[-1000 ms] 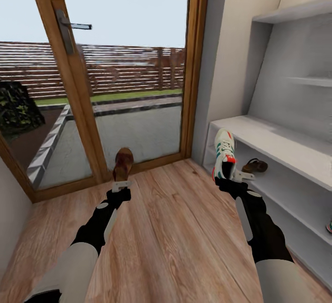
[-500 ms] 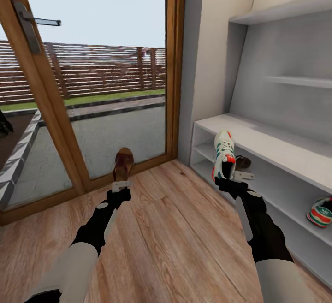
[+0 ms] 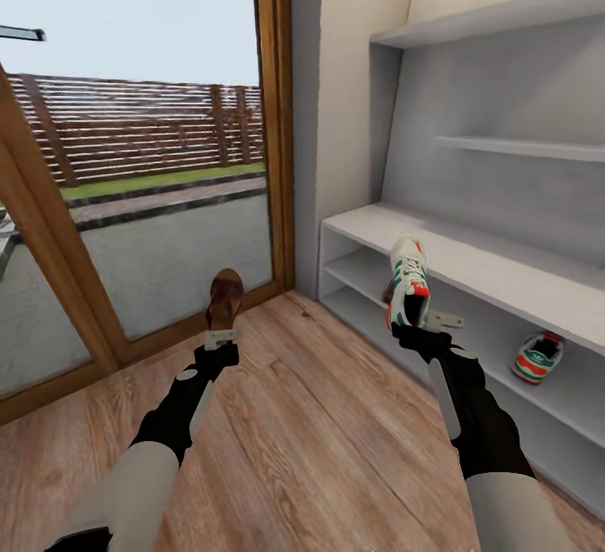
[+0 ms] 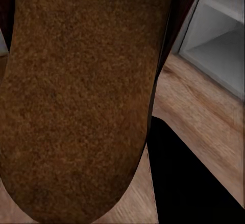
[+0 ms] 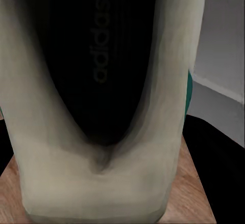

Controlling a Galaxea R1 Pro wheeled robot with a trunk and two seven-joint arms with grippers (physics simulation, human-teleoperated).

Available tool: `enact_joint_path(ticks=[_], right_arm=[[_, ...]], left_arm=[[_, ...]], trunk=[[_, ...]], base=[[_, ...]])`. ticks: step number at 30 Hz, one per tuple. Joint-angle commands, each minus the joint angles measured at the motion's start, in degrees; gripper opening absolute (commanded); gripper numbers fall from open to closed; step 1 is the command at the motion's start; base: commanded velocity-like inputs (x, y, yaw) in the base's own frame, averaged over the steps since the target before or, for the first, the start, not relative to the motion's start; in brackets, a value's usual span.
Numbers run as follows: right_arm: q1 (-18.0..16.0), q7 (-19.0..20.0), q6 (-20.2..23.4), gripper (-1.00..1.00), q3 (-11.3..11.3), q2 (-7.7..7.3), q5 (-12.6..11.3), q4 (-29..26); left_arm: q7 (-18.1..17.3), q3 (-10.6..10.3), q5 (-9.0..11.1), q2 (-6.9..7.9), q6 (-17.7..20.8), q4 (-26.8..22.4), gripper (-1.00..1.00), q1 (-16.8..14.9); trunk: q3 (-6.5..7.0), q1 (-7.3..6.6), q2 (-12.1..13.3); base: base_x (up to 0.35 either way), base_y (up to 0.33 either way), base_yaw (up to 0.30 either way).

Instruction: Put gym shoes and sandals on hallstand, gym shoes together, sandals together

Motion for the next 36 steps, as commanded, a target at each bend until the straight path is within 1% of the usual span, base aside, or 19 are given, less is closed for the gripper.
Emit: enact_joint_path(ticks=[1, 6, 18, 27, 36], right_arm=[[-0.05, -0.35, 0.26, -1.0, -0.03, 0.04, -0.43, -0.06], [-0.05, -0.35, 0.26, -1.0, -0.03, 0.04, -0.43, -0.06], [-0.05, -0.35, 0.26, -1.0, -0.03, 0.04, -0.43, -0.06], [-0.05, -0.35, 0.25, -1.0, -0.03, 0.04, -0.43, -0.06], [-0.05, -0.35, 0.25, -1.0, -0.03, 0.04, -0.43, -0.06]], left_arm=[[-0.36, 0.33, -0.77, -0.09, 0.32, -0.15, -1.0, -0.01], [-0.36, 0.34, -0.77, -0.11, 0.32, -0.14, -1.0, -0.01], [-0.36, 0.35, -0.77, -0.09, 0.32, -0.15, -1.0, -0.01], [-0.36, 0.33, -0.77, -0.11, 0.32, -0.15, -1.0, -0.01], [-0.36, 0.33, -0.77, -0.08, 0.32, -0.15, -1.0, -0.01]], trunk=[[-0.05, -0.01, -0.02], [-0.05, -0.01, -0.02], [-0.05, -0.01, -0.02], [-0.05, -0.01, -0.02], [-0.05, -0.01, -0.02]], base=[[0.0, 0.225, -0.264], [0.0, 0.27, -0.264], [0.073, 0.329, -0.264], [0.002, 0.057, -0.263], [0.059, 0.222, -0.264]])
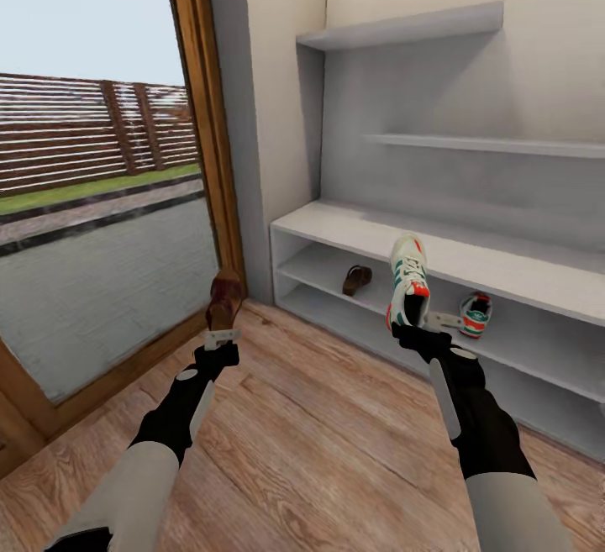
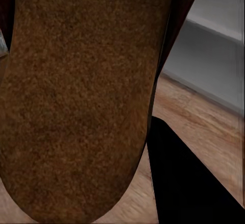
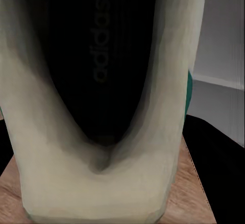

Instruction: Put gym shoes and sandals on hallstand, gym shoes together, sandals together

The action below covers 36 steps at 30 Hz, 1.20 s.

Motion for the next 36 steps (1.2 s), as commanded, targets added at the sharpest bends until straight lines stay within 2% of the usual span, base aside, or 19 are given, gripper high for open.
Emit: enact_joint_path(ticks=[1, 12, 21, 36], right_arm=[[-0.05, -0.35, 0.25, -1.0, -0.03, 0.04, -0.43, -0.06], [-0.05, -0.35, 0.25, -1.0, -0.03, 0.04, -0.43, -0.06], [-0.05, -0.35, 0.25, -1.0, -0.03, 0.04, -0.43, -0.06], [-0.05, -0.35, 0.25, -1.0, -0.03, 0.04, -0.43, -0.06]], left_arm=[[-0.36, 0.37, -0.78, -0.08, 0.32, -0.15, -1.0, -0.01], [-0.36, 0.38, -0.78, -0.1, 0.32, -0.15, -1.0, -0.01], [-0.36, 0.4, -0.72, -0.08, 0.26, -0.13, -1.0, -0.01], [-0.36, 0.38, -0.76, -0.09, 0.24, -0.14, -1.0, -0.01]], trunk=[[-0.06, -0.01, -0.02], [-0.06, -0.01, -0.02], [-0.06, -0.01, -0.02], [-0.06, -0.01, -0.02]], base=[[0.038, 0.078, -0.263], [0.009, 0.019, -0.263], [0.126, 0.185, -0.263], [0.015, 0.05, -0.264]])
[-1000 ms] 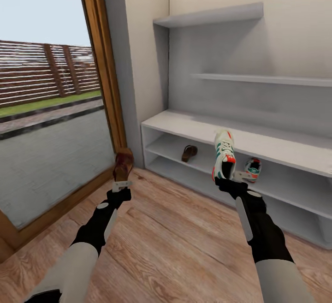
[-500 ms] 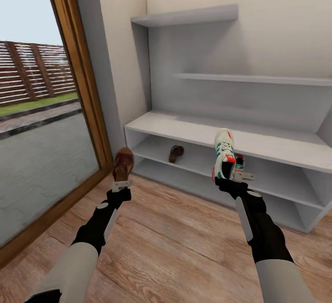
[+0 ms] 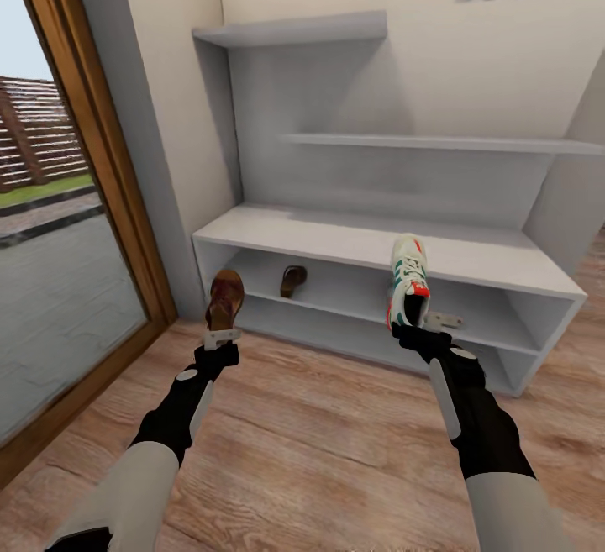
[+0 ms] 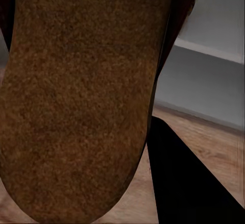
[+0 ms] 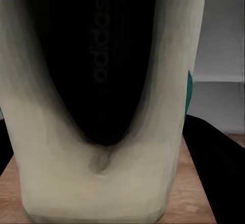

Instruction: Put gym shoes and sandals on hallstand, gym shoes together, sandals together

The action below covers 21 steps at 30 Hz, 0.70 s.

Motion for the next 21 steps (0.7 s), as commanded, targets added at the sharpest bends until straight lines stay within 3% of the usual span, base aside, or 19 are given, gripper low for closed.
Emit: enact_joint_path(ticks=[1, 11, 17, 21], right_arm=[[-0.05, -0.35, 0.26, -1.0, -0.03, 0.04, -0.43, -0.06], [-0.05, -0.35, 0.26, -1.0, -0.03, 0.04, -0.43, -0.06], [-0.05, -0.35, 0.24, -1.0, -0.03, 0.04, -0.43, -0.06], [-0.05, -0.35, 0.25, -1.0, -0.03, 0.04, -0.43, -0.06]], left_arm=[[-0.36, 0.36, -0.78, -0.07, 0.31, -0.15, -1.0, -0.01], [-0.36, 0.34, -0.79, -0.08, 0.32, -0.15, -1.0, -0.01], [-0.36, 0.36, -0.77, -0.08, 0.37, -0.14, -1.0, -0.01], [-0.36, 0.36, -0.77, -0.08, 0.33, -0.13, -1.0, -0.01]], trunk=[[-0.05, -0.01, -0.02], [-0.05, -0.01, -0.02], [-0.05, -0.01, -0.02], [-0.05, -0.01, -0.02]], base=[[0.0, 0.241, -0.264], [0.0, 0.103, -0.254], [0.0, 0.028, -0.206], [0.0, 0.205, -0.125]])
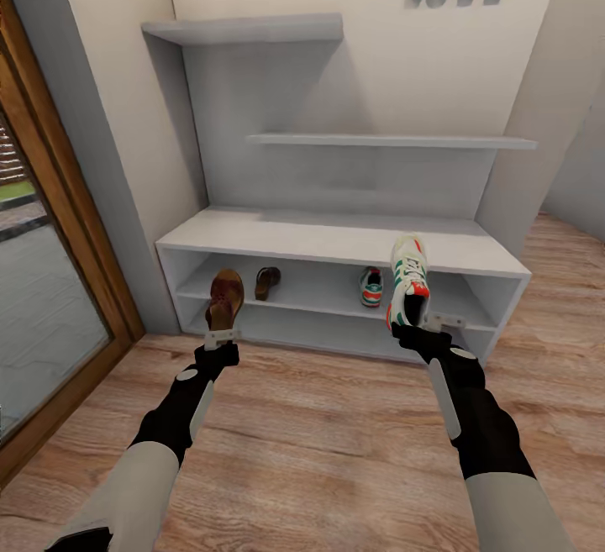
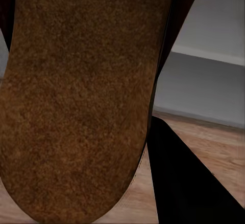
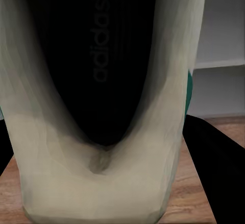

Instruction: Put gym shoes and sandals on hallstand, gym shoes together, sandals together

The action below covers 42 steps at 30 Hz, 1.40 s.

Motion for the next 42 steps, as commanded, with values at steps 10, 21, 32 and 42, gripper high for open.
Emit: enact_joint_path(ticks=[10, 21, 32, 42], right_arm=[[-0.04, -0.35, 0.28, -1.0, -0.04, 0.04, -0.44, -0.08], [-0.04, -0.35, 0.28, -1.0, -0.04, 0.04, -0.44, -0.08], [-0.04, -0.35, 0.28, -1.0, -0.04, 0.04, -0.44, -0.08], [-0.04, -0.35, 0.27, -1.0, -0.04, 0.02, -0.44, -0.08]], left_arm=[[-0.36, 0.3, -0.79, -0.06, 0.33, -0.14, -1.0, -0.02], [-0.36, 0.33, -0.73, -0.05, 0.31, -0.12, -1.0, -0.02], [-0.36, 0.36, -0.74, -0.06, 0.31, -0.14, -1.0, -0.02], [-0.36, 0.34, -0.75, -0.08, 0.3, -0.09, -1.0, -0.02]], trunk=[[-0.06, -0.01, -0.02], [-0.06, -0.01, -0.02], [-0.06, -0.01, -0.02], [-0.06, -0.01, -0.02]], base=[[0.0, 0.168, -0.013], [0.0, 0.063, -0.006], [0.0, 0.162, -0.194], [0.0, 0.01, -0.029]])
